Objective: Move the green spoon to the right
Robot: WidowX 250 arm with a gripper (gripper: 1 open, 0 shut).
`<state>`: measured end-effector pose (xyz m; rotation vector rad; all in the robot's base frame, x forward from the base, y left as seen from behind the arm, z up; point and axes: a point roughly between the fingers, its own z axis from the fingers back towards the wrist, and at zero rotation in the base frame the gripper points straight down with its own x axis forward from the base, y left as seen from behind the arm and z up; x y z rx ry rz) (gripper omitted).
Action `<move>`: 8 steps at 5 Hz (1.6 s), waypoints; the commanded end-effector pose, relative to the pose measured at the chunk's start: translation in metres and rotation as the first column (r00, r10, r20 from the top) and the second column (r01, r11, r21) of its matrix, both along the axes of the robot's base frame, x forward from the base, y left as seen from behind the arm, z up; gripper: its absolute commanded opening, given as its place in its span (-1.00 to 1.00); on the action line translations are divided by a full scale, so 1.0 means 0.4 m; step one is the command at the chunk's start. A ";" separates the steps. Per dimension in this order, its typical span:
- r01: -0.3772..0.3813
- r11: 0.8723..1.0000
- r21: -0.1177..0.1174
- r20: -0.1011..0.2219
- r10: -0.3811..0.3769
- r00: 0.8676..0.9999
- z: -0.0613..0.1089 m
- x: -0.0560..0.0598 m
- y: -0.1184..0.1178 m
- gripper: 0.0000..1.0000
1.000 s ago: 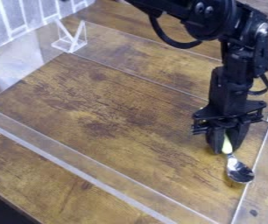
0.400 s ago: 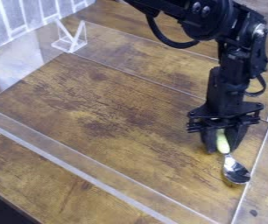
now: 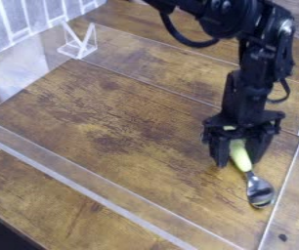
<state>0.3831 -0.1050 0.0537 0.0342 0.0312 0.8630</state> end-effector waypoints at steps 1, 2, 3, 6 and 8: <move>-0.052 0.998 -0.037 0.117 0.056 0.992 0.168 0.023 0.017 1.00; -0.010 0.999 -0.048 0.126 0.016 0.992 0.187 0.021 0.026 1.00; 0.031 0.998 -0.047 0.123 -0.025 0.992 0.173 0.017 0.030 1.00; 0.015 0.998 -0.069 0.160 -0.004 0.987 0.185 0.018 0.050 1.00; 0.013 0.997 -0.079 0.186 0.002 0.983 0.209 0.025 0.040 1.00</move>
